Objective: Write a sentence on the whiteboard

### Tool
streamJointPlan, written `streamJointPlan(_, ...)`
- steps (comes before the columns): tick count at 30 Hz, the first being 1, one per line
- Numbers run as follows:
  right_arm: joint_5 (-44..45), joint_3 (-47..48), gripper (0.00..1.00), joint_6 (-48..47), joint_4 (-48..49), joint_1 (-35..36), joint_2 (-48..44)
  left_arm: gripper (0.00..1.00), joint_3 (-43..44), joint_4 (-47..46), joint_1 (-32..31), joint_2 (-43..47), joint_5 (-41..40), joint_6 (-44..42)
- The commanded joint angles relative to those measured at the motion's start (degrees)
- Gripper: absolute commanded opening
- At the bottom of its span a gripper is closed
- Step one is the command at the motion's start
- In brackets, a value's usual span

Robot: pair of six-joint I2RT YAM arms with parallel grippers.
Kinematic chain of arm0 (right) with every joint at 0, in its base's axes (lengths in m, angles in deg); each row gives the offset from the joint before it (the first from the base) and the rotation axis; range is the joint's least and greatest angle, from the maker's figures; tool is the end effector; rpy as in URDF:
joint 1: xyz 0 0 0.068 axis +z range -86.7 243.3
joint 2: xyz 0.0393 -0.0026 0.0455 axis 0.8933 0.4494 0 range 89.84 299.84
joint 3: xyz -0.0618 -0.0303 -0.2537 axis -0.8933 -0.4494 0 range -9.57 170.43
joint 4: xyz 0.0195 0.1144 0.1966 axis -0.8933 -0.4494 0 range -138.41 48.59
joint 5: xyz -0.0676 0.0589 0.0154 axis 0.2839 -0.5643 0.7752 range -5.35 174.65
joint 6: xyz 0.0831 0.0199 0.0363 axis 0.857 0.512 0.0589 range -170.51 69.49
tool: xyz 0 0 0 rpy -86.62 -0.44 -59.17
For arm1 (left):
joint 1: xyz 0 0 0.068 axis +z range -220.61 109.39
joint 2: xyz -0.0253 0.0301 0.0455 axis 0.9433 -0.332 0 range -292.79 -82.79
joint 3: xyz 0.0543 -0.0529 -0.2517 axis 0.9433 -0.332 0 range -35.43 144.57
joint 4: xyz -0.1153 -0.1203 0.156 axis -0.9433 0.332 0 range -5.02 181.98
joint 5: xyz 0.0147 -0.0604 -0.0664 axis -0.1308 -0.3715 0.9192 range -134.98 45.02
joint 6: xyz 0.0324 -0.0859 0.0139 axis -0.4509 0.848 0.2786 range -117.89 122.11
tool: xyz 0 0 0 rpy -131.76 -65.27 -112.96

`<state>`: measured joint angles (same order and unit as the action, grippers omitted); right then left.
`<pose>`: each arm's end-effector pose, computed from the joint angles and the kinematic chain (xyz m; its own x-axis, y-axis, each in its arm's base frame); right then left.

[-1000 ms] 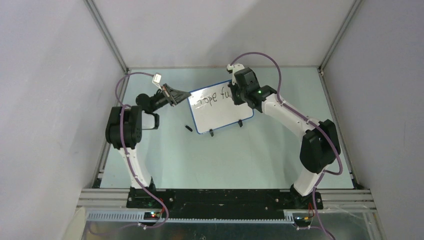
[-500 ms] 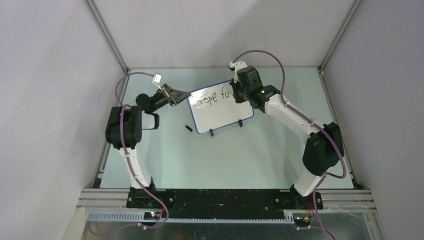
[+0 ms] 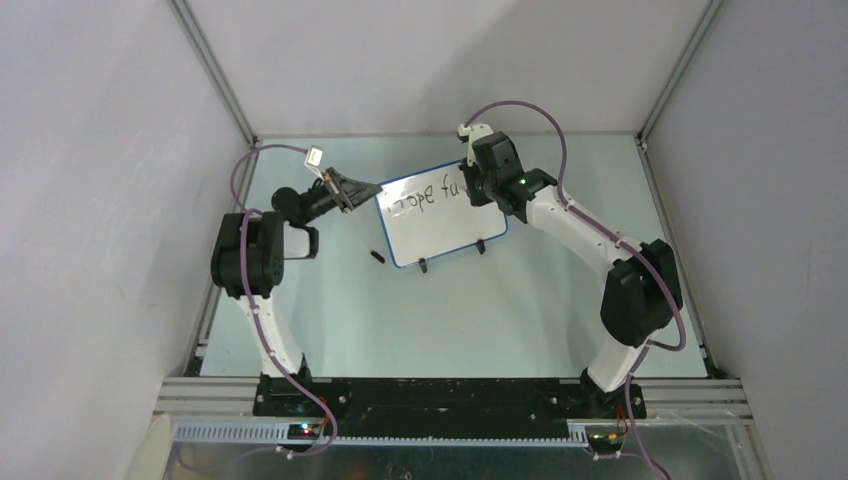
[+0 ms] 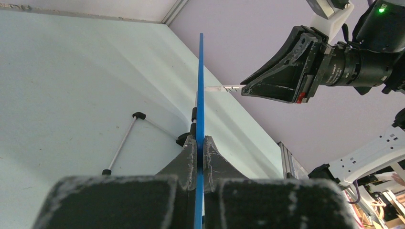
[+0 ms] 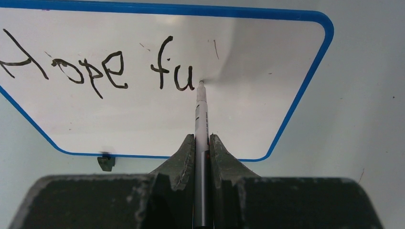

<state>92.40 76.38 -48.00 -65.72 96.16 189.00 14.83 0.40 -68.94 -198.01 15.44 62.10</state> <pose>0.3439 0.2088 0.2791 -0.5306 -0.2912 -0.7960 -0.4251 0.9039 -0.0474 0.3815 -0.0616 0.2176 -0.5288 -0.4431 -0.7239 0.6929 0.2673 -0.6697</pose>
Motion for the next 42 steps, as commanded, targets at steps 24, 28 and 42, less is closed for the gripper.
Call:
streamJointPlan(24, 2.3, 4.6, 0.0, -0.5, 0.4, -1.7, 1.1, 0.0, 1.2, -2.8, -0.4, 0.3, 2.0, 0.1)
streamJointPlan(28, 1.9, 6.0, 0.0, -0.7, -0.1, -1.4, 1.9, 0.0, 1.2, -2.8, -0.4, 0.3, 2.0, 0.1)
streamJointPlan(42, 1.4, 4.0, 0.0, -1.0, -0.4, 0.6, 2.0, 0.0, 1.4, -2.8, -0.4, 0.2, 1.9, 0.1)
